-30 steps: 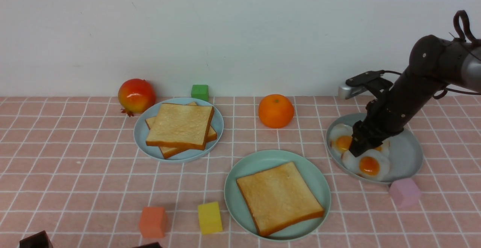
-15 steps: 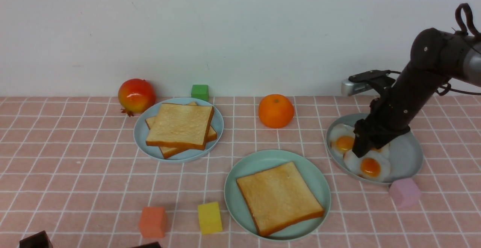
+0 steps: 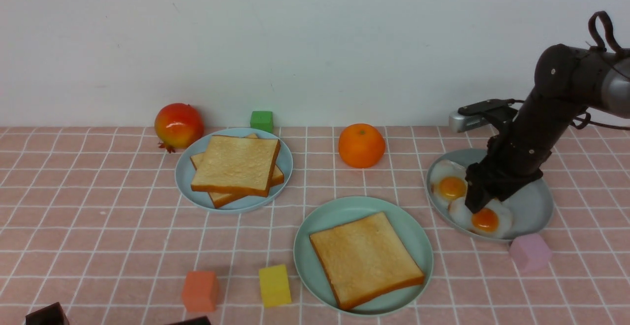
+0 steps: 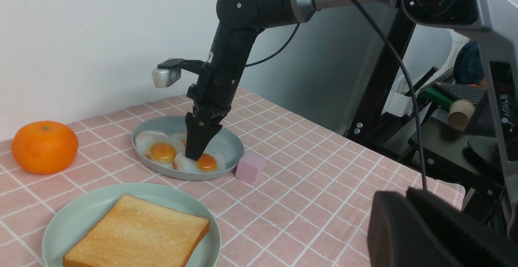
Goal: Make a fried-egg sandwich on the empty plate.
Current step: Use the right arm to grab a fried egg
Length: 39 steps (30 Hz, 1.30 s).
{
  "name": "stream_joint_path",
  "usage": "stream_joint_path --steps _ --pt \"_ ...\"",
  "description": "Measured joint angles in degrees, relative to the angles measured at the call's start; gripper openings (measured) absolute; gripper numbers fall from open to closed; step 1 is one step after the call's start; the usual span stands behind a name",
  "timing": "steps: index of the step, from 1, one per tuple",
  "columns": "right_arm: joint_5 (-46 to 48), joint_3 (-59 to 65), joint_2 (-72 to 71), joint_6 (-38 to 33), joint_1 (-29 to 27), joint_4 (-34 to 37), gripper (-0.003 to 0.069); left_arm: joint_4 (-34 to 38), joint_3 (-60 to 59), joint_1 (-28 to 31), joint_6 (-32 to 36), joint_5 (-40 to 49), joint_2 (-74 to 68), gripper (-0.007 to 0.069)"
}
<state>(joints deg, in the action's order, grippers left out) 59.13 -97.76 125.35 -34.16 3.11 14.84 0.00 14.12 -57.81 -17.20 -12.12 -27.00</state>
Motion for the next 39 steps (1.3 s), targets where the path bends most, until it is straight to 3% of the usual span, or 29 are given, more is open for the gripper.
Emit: stream_joint_path --steps 7,21,39 --pt "-0.1 -0.1 0.2 0.0 0.0 1.4 0.0468 0.0 0.0 0.0 0.0 0.0 0.0 0.0083" --pt "1.7 -0.1 -1.1 -3.0 0.0 1.6 0.0066 0.0 0.0 0.0 0.0 0.0 0.0 0.0094" --pt "4.6 -0.1 -3.9 -0.7 0.0 1.7 0.0034 0.0 0.0 0.0 0.0 0.0 0.0 0.0105"
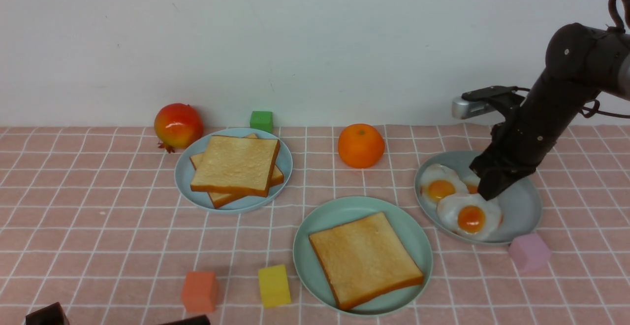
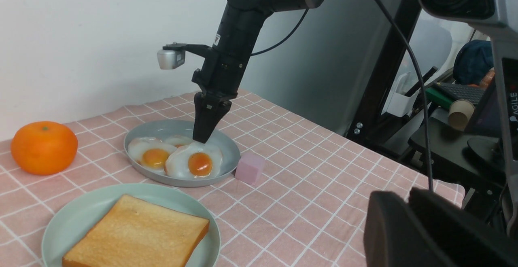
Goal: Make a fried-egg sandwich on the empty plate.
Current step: Use the right arm to grab a fried egg
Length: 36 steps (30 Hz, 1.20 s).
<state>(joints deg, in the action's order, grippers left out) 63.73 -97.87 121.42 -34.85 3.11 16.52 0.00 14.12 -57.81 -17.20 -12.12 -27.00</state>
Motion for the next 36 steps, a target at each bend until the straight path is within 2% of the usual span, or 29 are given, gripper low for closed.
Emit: stream_joint_path --steps 6,13,16,21,22,23,24,27,29,32,34,35,36 --pt "1.5 0.0 -0.4 1.7 0.0 -0.4 0.0034 0.0 0.0 0.0 0.0 0.0 0.0 0.0105" --pt "-2.5 0.0 1.7 9.4 -0.1 -0.9 0.0031 0.0 0.0 0.0 0.0 0.0 0.0 0.0110" --pt "-3.8 0.1 2.6 10.6 -0.1 -1.9 0.0055 0.0 0.0 0.0 0.0 0.0 0.0 0.0111" --pt "-4.8 0.1 2.3 15.9 -0.1 -2.6 0.0253 0.0 0.0 0.0 0.0 0.0 0.0 0.0113" --pt "-4.6 0.1 2.2 16.5 -0.1 -2.7 0.0271 0.0 0.0 0.0 0.0 0.0 0.0 0.0113" --pt "-3.3 0.1 1.3 18.8 -0.1 -2.8 0.0335 0.0 0.0 0.0 0.0 0.0 0.0 0.0115" --pt "-1.8 0.1 0.6 20.7 -0.1 -2.8 0.0367 0.0 0.0 0.0 0.0 0.0 0.0 0.0115" --pt "1.7 1.9 -2.1 26.4 -0.1 -1.5 0.0423 0.0 0.0 0.0 0.0 0.0 0.0 0.0116" --pt "2.1 3.9 -3.4 27.9 0.0 0.1 0.0433 0.0 0.0 0.0 0.0 0.0 0.0 0.0118" --pt "0.9 6.4 -4.1 27.4 0.9 2.8 0.0437 0.0 0.0 0.0 0.0 0.0 0.0 0.0119" --pt "-2.7 7.3 -4.0 21.4 3.5 3.7 0.0438 0.0 0.0 0.0 0.0 0.0 0.0 0.0122" --pt "-3.0 7.4 -4.0 20.6 3.7 3.7 0.0439 0.0 0.0 0.0 0.0 0.0 0.0 0.0123" --pt "-5.3 7.4 -4.0 14.5 5.2 3.5 0.0440 0.0 0.0 0.0 0.0 0.0 0.0 0.0125"
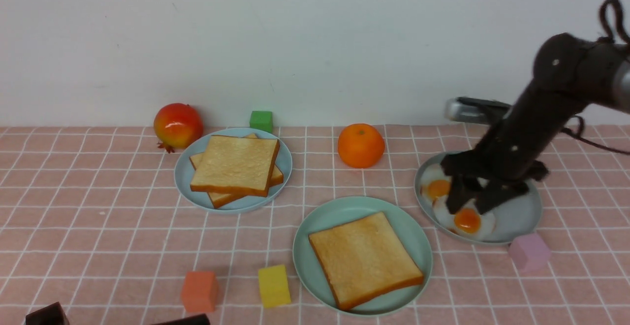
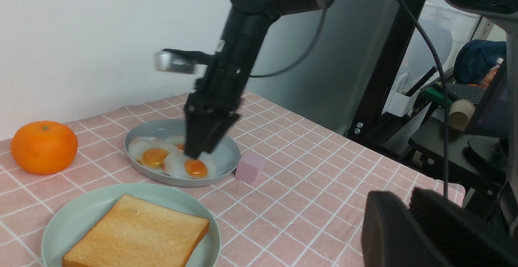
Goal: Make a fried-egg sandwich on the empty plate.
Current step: Use the right arm to grab a fried egg
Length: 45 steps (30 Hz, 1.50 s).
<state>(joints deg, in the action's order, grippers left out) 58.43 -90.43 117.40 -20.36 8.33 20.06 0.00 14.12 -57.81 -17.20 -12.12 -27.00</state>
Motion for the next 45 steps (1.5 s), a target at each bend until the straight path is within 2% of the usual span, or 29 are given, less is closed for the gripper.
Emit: stream_joint_path --steps 2,4,13,17,24,35,39,44,45 --pt "-2.6 0.0 0.0 -9.5 1.6 -0.9 0.0443 0.0 0.0 0.0 0.0 0.0 0.0 0.0129" --pt "-3.8 0.0 0.0 -15.4 2.1 -1.5 0.0452 0.0 0.0 0.0 0.0 0.0 0.0 0.0129" --pt "-7.7 0.0 1.1 -26.2 1.9 -6.1 0.0547 0.0 0.0 0.0 0.0 0.0 0.0 0.0129" --pt "-7.7 0.0 1.6 -27.4 1.9 -6.7 0.0568 0.0 0.0 0.0 0.0 0.0 0.0 0.0129" --pt "-8.3 0.0 3.6 -27.6 1.9 -4.3 0.0570 0.0 0.0 0.0 0.0 0.0 0.0 0.0132" --pt "-8.5 -0.3 4.2 -27.7 2.0 -5.6 0.0564 0.0 0.0 0.0 0.0 0.0 0.0 0.0141" --pt "-8.1 -0.4 4.2 -27.7 2.0 -6.0 0.0501 0.0 0.0 0.0 0.0 0.0 0.0 0.0147" --pt "-7.1 -0.5 3.9 -27.7 2.0 -7.2 0.0332 0.0 0.0 0.0 0.0 0.0 0.0 0.0150" --pt "-7.0 -0.5 3.9 -27.7 2.0 -7.2 0.0324 0.0 0.0 0.0 0.0 0.0 0.0 0.0150"
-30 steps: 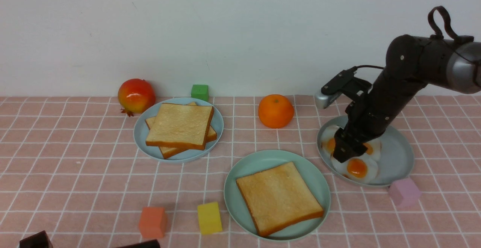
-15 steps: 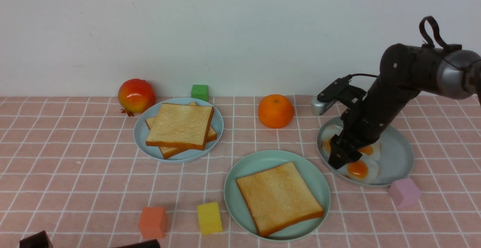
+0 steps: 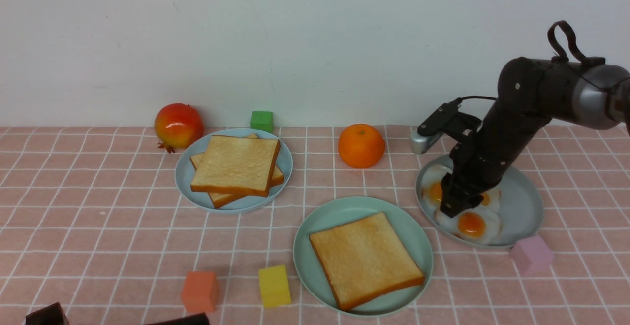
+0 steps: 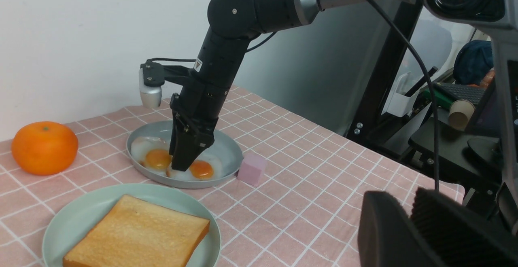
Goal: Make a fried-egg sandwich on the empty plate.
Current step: Use the right arm to grab a fried egg, then use the right arm to place the fried egg on the slice of bread in the middle
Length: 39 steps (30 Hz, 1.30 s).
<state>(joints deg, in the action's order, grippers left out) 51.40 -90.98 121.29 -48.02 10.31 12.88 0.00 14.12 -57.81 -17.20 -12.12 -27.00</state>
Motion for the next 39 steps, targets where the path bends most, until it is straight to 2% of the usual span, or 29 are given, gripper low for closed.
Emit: stream_joint_path --steps 1,4,5,6,9,18,25,34,39 --pt "0.8 0.0 -0.3 0.0 0.0 0.0 0.0260 0.0 0.0 0.0 0.0 0.0 0.0 0.0152" --pt "2.2 0.0 -0.7 0.0 0.0 0.0 0.0139 0.0 0.0 0.0 0.0 0.0 0.0 0.0158" --pt "2.3 0.0 -0.8 0.0 0.0 0.0 0.0133 0.0 0.0 0.0 0.0 0.0 0.0 0.0158" --pt "2.6 0.0 -0.8 0.0 0.0 0.0 0.0085 0.0 0.0 0.0 0.0 0.0 0.0 0.0160" --pt "2.6 0.0 -0.8 0.0 0.0 0.0 0.0027 0.0 0.0 0.0 0.0 0.0 0.0 0.0163" --pt "2.6 0.0 -1.4 0.5 0.0 0.0 0.0022 0.0 0.0 0.0 0.0 0.0 0.0 0.0167" --pt "2.9 0.1 -5.7 3.5 0.0 -1.4 0.0022 0.0 0.0 0.0 0.0 0.0 0.0 0.0171" --pt "5.4 0.1 -10.5 10.1 0.0 -5.5 0.0022 0.0 0.0 0.0 0.0 0.0 0.0 0.0183" --pt "10.4 0.1 -16.3 16.1 0.0 -4.3 0.0022 0.0 0.0 0.0 0.0 0.0 0.0 0.0184"
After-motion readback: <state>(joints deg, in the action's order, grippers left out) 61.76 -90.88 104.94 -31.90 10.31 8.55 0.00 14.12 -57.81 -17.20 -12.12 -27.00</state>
